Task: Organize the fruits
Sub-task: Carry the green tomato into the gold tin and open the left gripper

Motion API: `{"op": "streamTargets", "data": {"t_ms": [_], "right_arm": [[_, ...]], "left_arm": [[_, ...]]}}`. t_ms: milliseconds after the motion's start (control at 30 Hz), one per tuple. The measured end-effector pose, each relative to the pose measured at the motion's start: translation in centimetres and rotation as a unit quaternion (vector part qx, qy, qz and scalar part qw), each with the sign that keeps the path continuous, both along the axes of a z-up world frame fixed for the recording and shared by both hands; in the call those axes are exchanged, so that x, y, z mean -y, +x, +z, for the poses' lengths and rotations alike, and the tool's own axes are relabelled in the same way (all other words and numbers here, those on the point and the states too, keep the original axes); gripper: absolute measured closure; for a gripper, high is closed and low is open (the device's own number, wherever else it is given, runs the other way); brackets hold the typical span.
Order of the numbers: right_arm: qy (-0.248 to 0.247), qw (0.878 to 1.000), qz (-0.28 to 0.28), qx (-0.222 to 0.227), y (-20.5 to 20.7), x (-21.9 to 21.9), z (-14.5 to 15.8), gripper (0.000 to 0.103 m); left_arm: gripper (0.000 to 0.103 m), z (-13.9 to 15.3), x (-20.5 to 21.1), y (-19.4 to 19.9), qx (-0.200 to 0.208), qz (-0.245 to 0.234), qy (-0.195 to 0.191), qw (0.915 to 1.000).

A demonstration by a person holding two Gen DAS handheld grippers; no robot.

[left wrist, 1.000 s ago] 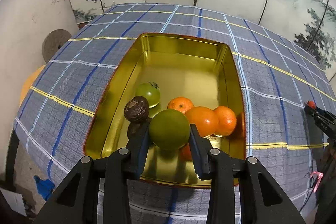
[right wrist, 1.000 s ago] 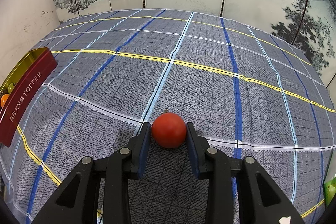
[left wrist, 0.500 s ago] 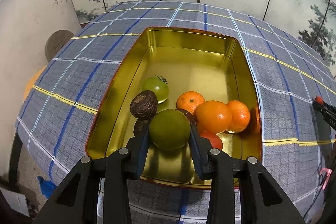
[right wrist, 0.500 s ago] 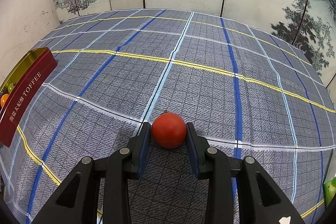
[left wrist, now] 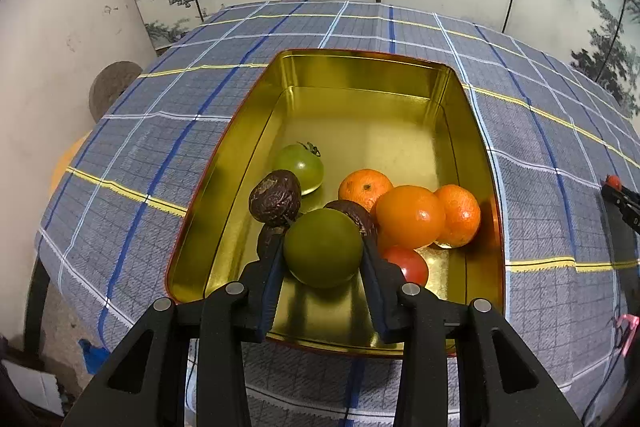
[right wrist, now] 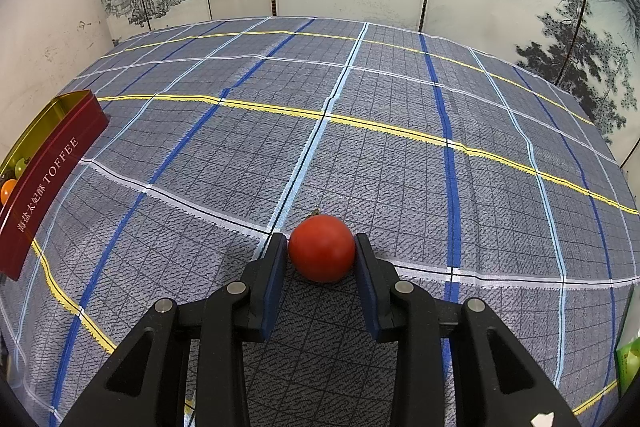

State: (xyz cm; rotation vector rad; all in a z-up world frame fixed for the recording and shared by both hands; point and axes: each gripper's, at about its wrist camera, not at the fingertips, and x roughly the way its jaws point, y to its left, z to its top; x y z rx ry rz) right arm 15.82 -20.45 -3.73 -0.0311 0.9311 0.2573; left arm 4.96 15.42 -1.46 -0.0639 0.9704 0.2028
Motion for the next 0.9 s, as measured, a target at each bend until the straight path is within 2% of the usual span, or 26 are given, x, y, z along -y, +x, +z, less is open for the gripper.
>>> {"op": "streamTargets", "data": {"t_ms": [667, 900], "right_arm": [[-0.001, 1.000, -0.002, 0.000, 0.04, 0.21, -0.03, 0.070], [-0.002, 1.000, -0.002, 0.000, 0.03, 0.24, -0.03, 0.070]], "left_arm": [[0.051, -0.12, 0.62, -0.54, 0.002, -0.002, -0.010, 0.9999], [0.050, 0.17, 0.99, -0.99, 0.004, -0.004, -0.014, 0.9999]]}}
